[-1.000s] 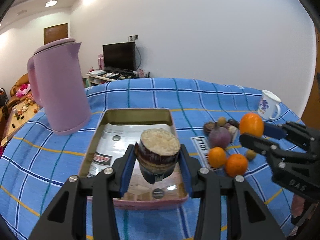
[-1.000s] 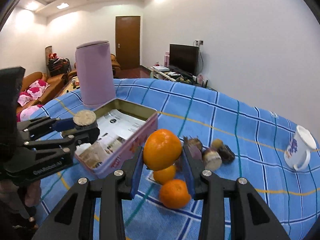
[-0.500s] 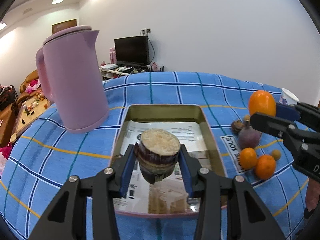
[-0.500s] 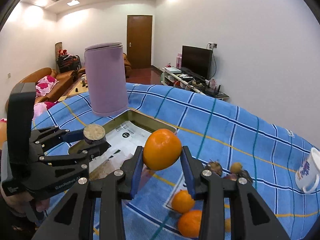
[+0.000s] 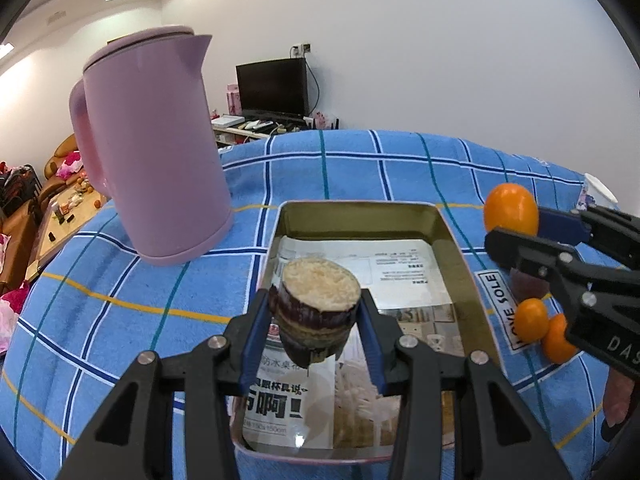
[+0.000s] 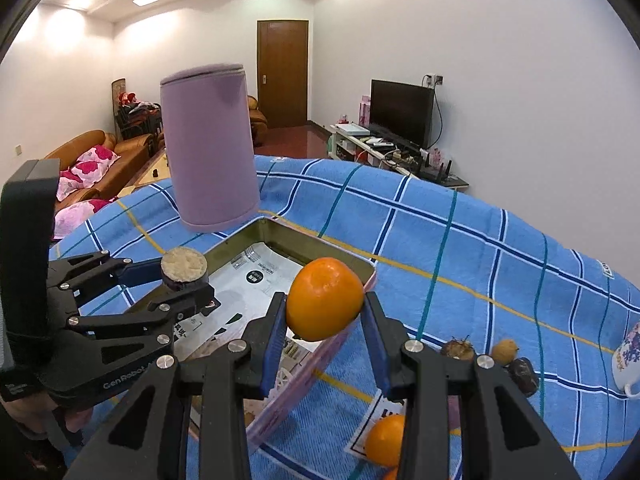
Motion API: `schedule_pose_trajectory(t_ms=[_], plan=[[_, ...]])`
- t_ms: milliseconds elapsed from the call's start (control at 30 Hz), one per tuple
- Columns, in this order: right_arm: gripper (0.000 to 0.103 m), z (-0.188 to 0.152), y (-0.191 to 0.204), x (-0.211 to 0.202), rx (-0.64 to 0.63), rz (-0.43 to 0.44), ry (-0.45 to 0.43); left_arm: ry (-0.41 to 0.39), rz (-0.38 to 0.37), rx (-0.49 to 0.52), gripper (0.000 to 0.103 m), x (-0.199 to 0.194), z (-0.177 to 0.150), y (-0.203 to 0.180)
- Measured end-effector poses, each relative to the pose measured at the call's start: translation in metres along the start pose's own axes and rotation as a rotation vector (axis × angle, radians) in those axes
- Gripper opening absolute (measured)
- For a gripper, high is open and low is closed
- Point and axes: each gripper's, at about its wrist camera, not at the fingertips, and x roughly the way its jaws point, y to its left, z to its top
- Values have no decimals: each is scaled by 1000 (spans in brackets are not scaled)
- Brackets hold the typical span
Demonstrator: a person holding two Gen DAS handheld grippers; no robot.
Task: Organize fruits
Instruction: 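Carry the taro slice and orange over the pink tin tray with both tools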
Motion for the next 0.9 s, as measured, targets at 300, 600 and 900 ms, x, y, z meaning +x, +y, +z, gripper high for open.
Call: schedule_pose_trajectory(t_ms=[300,600,900], plan=[[39,0,1,20,3,17,34,20,6,4,44,11,5,2],[39,1,6,33,-9,30,63,40,9,13,44,17,9,6],[39,-2,10,42,-15,36,85,46,1,27,44,18,11,2]])
